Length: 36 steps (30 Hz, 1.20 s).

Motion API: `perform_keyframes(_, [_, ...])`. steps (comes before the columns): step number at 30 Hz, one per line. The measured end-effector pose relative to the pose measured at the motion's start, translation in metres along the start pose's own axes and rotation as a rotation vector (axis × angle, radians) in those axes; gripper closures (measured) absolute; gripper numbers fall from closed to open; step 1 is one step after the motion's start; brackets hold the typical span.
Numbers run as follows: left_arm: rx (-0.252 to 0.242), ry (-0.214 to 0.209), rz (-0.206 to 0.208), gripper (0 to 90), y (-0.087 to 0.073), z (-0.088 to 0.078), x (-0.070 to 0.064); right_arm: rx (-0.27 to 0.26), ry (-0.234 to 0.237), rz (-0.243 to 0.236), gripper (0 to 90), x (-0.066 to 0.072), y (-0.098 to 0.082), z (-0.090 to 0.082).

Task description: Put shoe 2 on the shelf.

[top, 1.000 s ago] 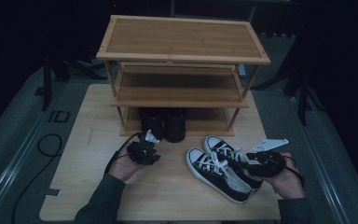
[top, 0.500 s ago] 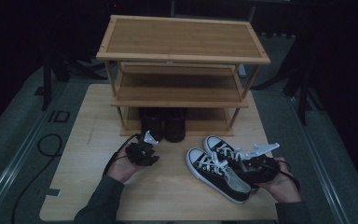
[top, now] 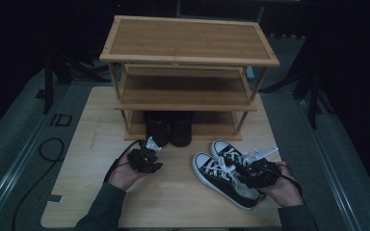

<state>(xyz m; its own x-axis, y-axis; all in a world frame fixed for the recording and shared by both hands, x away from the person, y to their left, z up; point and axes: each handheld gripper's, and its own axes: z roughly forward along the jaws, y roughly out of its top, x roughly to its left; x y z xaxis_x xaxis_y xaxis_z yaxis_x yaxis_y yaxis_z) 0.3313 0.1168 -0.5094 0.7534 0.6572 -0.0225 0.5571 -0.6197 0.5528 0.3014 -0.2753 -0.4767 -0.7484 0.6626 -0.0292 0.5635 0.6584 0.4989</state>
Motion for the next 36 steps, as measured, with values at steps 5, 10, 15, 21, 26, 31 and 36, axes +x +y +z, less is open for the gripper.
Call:
perform_keyframes(5, [0.004, -0.005, 0.002, 64.5, 0.000, 0.001, -0.001, 0.014, 0.004, -0.006, 52.0, -0.002, 0.005, 0.005])
perform_keyframes(10, [0.009, -0.009, 0.008, 64.4, 0.000, 0.003, -0.004, 0.025, 0.009, -0.010, 51.4, -0.002, 0.007, 0.008])
perform_keyframes(15, [0.009, -0.013, 0.011, 64.3, 0.000, 0.003, -0.005, 0.042, 0.008, -0.011, 49.2, -0.001, 0.011, 0.016])
perform_keyframes(21, [0.009, -0.014, 0.010, 64.0, -0.001, 0.003, -0.005, 0.074, 0.007, -0.020, 50.4, -0.001, 0.014, 0.028])
perform_keyframes(26, [0.009, -0.015, 0.010, 64.0, -0.001, 0.003, -0.005, 0.078, 0.013, -0.016, 54.3, -0.002, 0.015, 0.032])
perform_keyframes(31, [0.012, -0.017, 0.012, 64.0, -0.001, 0.004, -0.007, 0.090, 0.024, -0.017, 66.5, -0.003, 0.017, 0.031])
perform_keyframes(36, [0.013, -0.019, 0.016, 64.0, -0.001, 0.005, -0.007, 0.111, 0.040, -0.028, 78.1, -0.004, 0.019, 0.031])
